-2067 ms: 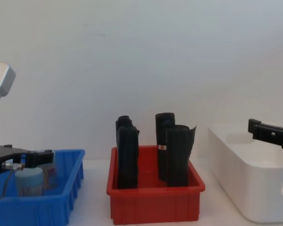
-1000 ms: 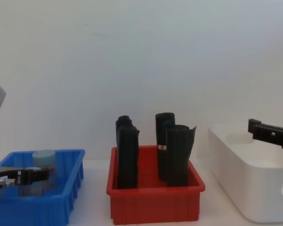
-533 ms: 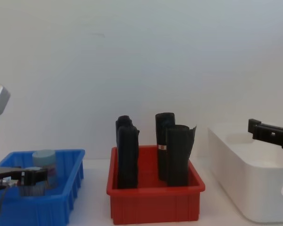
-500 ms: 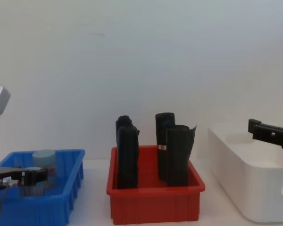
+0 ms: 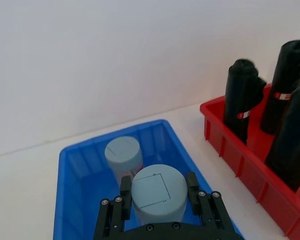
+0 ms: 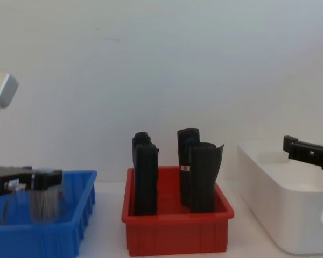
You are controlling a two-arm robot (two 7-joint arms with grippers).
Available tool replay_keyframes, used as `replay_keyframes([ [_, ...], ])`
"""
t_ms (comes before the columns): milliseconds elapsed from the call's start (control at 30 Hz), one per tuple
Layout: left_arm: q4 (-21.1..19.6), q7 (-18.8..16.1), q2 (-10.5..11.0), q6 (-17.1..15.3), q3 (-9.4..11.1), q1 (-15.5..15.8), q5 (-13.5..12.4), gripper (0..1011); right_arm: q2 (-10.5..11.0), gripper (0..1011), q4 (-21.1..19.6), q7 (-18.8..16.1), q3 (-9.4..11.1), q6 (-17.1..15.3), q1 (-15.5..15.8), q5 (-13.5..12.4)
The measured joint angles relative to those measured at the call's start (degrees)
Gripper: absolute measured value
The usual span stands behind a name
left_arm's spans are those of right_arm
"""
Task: Pick the cotton swabs from the blue box and place them into the white box.
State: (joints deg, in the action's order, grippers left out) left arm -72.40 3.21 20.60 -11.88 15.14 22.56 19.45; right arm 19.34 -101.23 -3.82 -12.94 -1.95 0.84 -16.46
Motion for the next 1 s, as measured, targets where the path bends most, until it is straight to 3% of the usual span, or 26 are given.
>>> replay_keyframes([
  [233,-5.2,1.3,0.8,-1.2,-0.3,-0.6,-0.9,653,0.0,1002,0.0,0.0,0.0,0.0,0.0,0.0],
  [533,-11.0,5.5,1.5,-3.9,-0.9,-0.3,-0.5,653,0.0,1002,0.0,0.0,0.0,0.0,0.0,0.0],
  [1000,-17.0,13.3,1.9,-12.4,-1.3,2.4,1.3,653,0.0,1002,0.0,0.0,0.0,0.0,0.0,0.0],
])
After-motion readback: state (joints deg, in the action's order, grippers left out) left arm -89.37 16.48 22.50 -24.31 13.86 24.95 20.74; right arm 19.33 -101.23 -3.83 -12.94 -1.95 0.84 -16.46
